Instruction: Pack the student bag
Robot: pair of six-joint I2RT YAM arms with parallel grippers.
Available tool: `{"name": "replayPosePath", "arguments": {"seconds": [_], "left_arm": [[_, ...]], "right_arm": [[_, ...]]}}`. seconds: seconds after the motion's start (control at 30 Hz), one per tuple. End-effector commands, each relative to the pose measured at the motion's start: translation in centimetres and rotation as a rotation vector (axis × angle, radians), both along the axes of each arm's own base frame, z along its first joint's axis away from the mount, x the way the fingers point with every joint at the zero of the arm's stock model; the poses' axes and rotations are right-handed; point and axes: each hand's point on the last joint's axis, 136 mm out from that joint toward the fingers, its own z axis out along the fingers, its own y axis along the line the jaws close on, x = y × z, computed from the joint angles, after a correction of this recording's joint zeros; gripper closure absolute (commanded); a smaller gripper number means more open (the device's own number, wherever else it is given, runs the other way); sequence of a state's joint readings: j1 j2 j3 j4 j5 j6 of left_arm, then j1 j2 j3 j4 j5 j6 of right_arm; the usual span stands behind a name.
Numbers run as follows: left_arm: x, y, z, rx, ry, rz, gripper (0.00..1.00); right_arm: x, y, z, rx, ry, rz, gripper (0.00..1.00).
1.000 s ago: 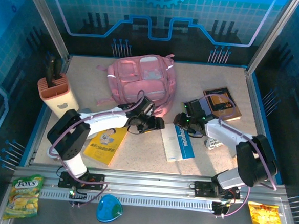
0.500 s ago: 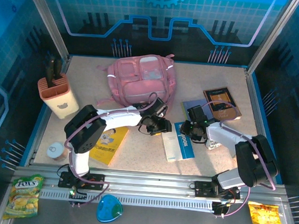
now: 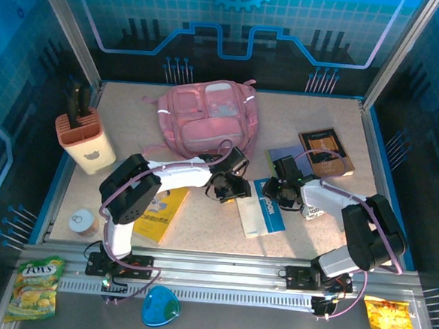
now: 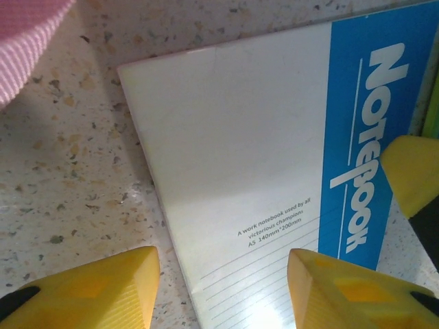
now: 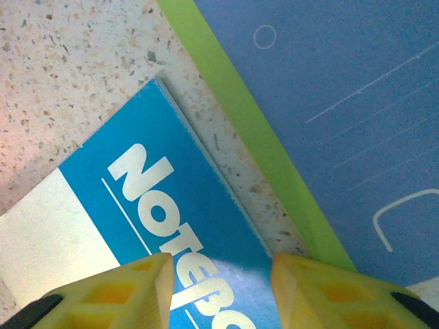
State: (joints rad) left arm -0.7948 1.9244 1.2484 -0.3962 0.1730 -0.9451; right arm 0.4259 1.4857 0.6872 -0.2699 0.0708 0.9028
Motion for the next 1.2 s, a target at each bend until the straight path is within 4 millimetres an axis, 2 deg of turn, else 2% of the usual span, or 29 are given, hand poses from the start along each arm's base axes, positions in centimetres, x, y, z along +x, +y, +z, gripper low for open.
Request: {"name": "replayPosePath", "arguments": {"seconds": [0.0,0.2,0.4,0.53,0.63,0.73,0.87,0.97,1.17], "left_arm": [[-0.5,0.1,-1.0,0.026,0.055,0.014,0.49],[-0.6,0.0,-1.4,0.018,0.070,0.016,0.48],[-0.5,-0.7,-1.1,-0.002,0.066,-0.006,0.56],[-0.5,-0.8,-1.3,-0.004,0.076,-0.009,0.55],[-0.5,-1.0,-1.2,-0.013,0.076,-0.012,0.50],[-0.1,-1.5,0.0,-0.054,0.048,-0.024,0.49],[0.7,-2.8,3.8,-0.178,-0.062,-0.061,0.51],[0.6,-3.3,5.6,-0.277,-0.111,-0.054,0.55],[-0.1,-3.1,5.1,-0.340,-0.110,-0.029,0.61]], "right_arm": [[-2.5,0.0,-2.4,0.000,0.103,-0.002,0.56],[-2.5,0.0,-2.5,0.002,0.103,-0.002,0.56],[-2.5,-0.2,-2.6,0.000,0.093,-0.007,0.59],[-2.5,-0.4,-2.6,-0.001,0.093,-0.010,0.59],[-2.6,-0.3,-2.7,0.005,0.097,-0.015,0.60],[-2.7,-0.5,-2.7,0.003,0.098,-0.024,0.60],[-2.9,-0.9,-2.5,0.000,0.087,-0.042,0.60],[-2.9,-1.3,-2.2,-0.006,0.078,-0.055,0.60],[-3.1,-1.5,-2.2,0.000,0.073,-0.067,0.60]]}}
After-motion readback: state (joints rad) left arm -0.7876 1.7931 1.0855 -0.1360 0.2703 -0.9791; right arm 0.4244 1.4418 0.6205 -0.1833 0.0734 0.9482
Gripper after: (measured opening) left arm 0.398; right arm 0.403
